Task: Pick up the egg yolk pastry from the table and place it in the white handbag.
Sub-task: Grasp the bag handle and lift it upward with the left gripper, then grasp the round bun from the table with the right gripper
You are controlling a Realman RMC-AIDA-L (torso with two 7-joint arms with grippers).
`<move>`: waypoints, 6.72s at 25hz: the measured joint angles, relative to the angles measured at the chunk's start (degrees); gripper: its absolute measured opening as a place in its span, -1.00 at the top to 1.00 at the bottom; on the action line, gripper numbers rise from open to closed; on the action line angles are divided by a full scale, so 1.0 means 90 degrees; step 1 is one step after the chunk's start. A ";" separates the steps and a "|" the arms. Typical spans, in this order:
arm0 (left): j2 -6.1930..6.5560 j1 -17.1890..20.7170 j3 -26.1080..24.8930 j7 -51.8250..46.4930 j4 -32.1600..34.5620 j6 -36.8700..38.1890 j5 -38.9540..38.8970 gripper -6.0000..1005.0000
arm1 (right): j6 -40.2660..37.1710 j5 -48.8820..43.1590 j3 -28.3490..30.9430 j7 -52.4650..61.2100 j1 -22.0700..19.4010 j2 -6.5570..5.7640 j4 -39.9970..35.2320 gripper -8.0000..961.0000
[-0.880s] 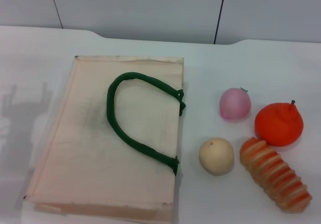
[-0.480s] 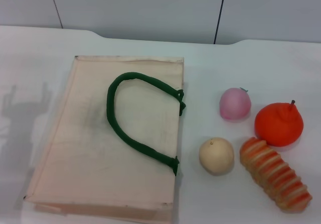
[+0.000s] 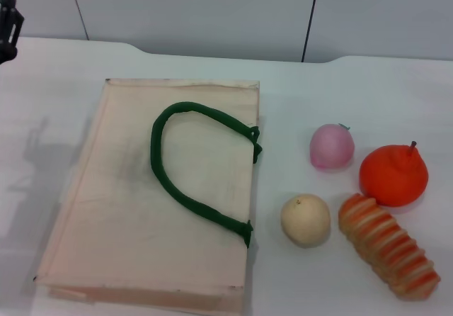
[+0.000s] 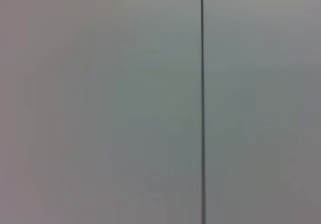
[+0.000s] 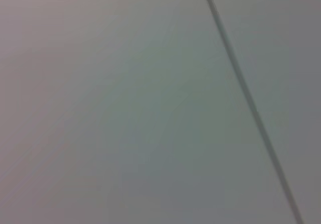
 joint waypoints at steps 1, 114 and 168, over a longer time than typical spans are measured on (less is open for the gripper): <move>0.0018 0.0003 0.0110 -0.0165 -0.0014 -0.0001 0.0002 -0.56 | 0.0080 -0.0238 0.0000 0.0148 -0.0037 -0.0026 -0.0050 -0.83; 0.0759 -0.2226 0.2326 -1.1785 -0.5087 0.3345 0.5387 0.72 | 0.3124 -1.0315 0.1116 0.6688 -0.0857 -0.0075 -0.6475 -0.82; 0.0867 -0.2005 0.2327 -1.2074 -0.5228 0.3321 0.5313 0.62 | -0.0276 -1.1455 -0.4673 0.8775 -0.0094 -0.0012 -0.6411 -0.71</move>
